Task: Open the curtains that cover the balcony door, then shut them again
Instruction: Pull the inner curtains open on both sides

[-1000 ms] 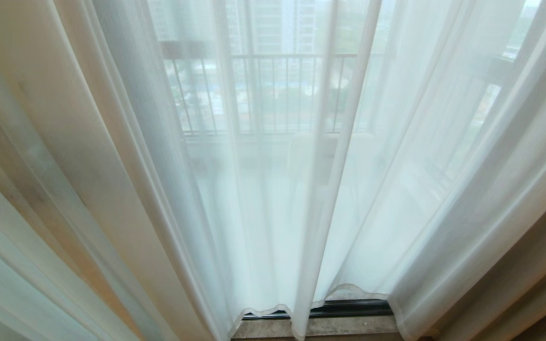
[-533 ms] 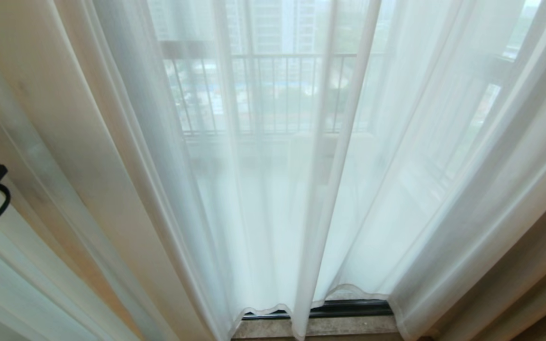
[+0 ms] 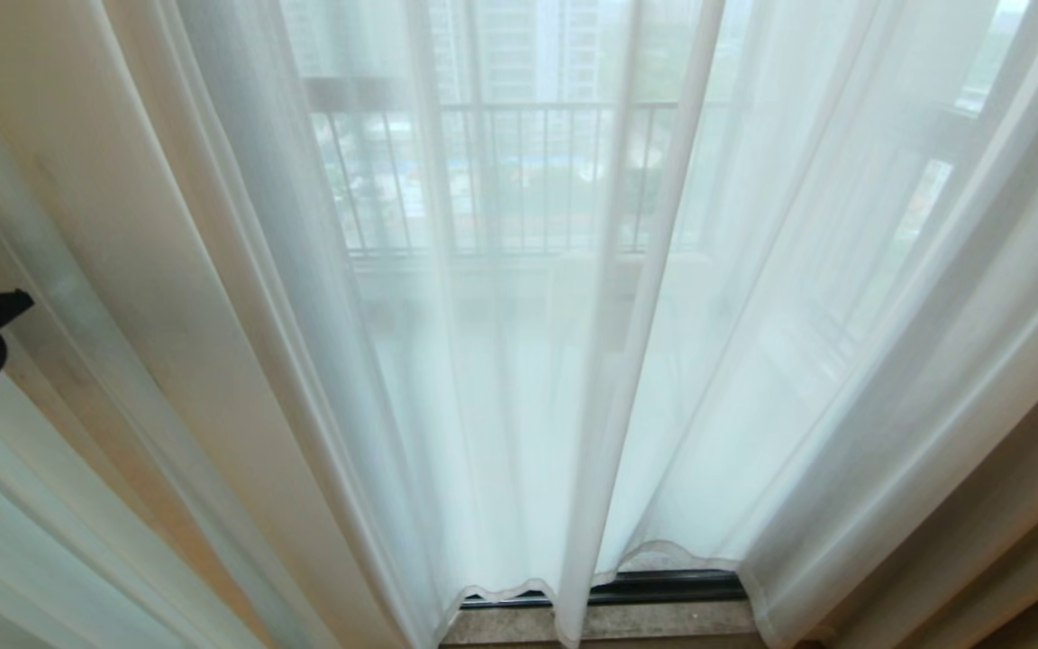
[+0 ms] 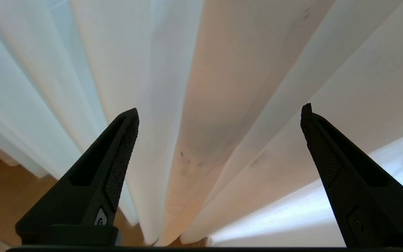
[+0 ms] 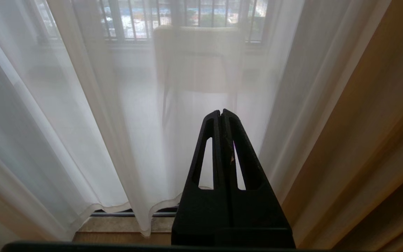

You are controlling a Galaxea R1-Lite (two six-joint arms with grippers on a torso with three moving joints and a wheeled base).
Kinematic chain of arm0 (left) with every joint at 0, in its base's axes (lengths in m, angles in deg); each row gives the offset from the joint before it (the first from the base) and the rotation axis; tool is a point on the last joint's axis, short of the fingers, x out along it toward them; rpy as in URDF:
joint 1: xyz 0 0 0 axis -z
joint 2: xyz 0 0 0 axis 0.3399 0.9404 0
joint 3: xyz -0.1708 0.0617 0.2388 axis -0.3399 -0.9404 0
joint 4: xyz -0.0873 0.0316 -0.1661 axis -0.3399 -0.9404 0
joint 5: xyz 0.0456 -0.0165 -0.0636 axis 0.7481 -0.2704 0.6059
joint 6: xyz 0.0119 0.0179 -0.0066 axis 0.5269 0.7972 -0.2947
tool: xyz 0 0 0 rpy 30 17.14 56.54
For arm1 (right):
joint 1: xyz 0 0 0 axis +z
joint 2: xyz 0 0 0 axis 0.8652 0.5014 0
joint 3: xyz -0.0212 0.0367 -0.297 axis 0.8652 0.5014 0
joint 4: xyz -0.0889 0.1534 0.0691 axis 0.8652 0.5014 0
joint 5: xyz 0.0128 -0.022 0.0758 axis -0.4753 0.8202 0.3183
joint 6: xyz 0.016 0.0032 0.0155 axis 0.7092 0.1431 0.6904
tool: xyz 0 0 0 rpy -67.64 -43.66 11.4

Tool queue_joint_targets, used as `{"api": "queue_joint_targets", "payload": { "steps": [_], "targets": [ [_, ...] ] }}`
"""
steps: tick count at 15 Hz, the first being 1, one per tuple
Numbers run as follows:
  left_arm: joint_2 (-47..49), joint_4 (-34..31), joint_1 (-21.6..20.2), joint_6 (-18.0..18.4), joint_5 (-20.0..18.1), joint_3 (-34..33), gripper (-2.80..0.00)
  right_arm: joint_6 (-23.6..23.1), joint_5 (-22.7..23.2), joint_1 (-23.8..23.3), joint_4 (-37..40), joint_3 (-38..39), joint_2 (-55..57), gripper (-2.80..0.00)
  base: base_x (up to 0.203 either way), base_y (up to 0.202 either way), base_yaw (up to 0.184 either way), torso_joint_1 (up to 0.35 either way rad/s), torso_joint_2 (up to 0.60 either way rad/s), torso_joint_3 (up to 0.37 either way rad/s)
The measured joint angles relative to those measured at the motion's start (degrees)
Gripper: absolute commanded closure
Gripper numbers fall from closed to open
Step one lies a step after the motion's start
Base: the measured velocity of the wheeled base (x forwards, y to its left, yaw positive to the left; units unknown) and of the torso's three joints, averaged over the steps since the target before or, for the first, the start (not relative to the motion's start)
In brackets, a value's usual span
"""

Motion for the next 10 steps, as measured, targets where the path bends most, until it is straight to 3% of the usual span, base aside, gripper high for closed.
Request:
{"api": "queue_joint_targets", "payload": {
  "steps": [6,10],
  "targets": [
    [3.47,0.12,-2.01,-0.19,-0.78,5.79,-2.80,0.01,0.00,0.00,0.00,0.00,0.00,0.00,0.000,0.000,0.000,0.000,0.00,0.000],
    [6.50,0.17,-3.55,-2.86,-0.83,11.12,-2.80,0.01,0.00,0.00,0.00,0.00,0.00,0.00,0.000,0.000,0.000,0.000,0.00,0.000]
  ]
}}
